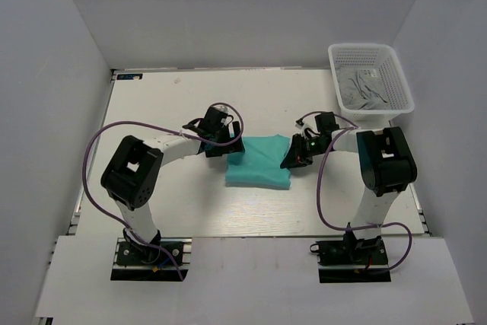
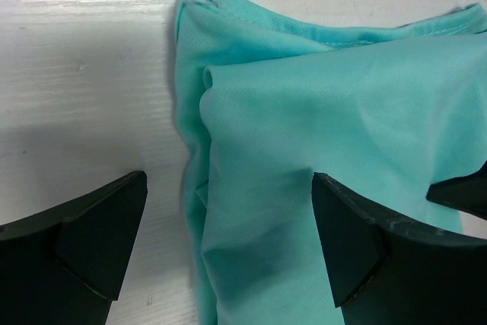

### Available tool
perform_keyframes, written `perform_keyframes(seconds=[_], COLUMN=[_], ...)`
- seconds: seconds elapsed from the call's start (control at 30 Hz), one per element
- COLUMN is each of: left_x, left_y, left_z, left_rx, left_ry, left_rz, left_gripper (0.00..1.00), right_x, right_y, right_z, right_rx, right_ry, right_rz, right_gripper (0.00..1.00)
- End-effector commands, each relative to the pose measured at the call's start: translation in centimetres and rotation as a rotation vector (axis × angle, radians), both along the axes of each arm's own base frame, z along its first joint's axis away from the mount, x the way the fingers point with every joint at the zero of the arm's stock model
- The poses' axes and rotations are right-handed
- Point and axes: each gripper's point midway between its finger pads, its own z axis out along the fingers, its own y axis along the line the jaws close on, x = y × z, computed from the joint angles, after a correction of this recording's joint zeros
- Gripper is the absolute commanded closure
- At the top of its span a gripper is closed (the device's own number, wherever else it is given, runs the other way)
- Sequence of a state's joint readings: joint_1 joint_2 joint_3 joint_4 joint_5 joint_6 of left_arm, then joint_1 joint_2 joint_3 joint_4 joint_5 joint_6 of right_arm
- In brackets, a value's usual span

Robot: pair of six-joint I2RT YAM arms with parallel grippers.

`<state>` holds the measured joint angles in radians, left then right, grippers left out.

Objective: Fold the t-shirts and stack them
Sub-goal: Smooth out wrinkles on the folded tshirt, then put the neatly folded tshirt into the corner of the board with the left arm

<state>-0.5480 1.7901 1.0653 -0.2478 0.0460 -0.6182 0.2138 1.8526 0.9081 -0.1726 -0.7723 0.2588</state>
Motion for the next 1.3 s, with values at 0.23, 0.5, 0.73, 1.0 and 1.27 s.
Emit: perform_keyframes(seconds=[0.23, 0.5, 0.73, 1.0, 1.27], left_x=[-3.5, -4.7, -5.1, -4.3, -4.2], left_y=[1.7, -0.1, -1.0, -1.2, -0.8], left_z=[-0.6, -0.7, -1.8, -2.7, -5.7], left_rx=[0.099, 0.103, 0.090, 0.103, 0.230], left_ry=[0.064, 0.064, 0.104, 0.109, 0.186], left_rz=[-0.055, -0.110, -0.078, -0.047, -0.036], left_gripper=[0.00, 0.00, 0.02, 0.25, 0.83], right_x=[1.4, 2.0, 2.5, 2.0, 1.7], right_y=[-1.3, -3.8, -6.0, -7.3, -8.7], right_z=[6.9, 8.5, 8.9, 8.3, 7.6], right_rx=[-0.085, -0.236, -0.350, -0.399, -0.469], right_ry=[-0.227, -0.300, -0.321, -0.312, -0.306], right_rz=[-0.027, -0.135, -0.256, -0.310, -0.342], right_gripper=[0.10, 0.10, 0.10, 0.10, 0.10])
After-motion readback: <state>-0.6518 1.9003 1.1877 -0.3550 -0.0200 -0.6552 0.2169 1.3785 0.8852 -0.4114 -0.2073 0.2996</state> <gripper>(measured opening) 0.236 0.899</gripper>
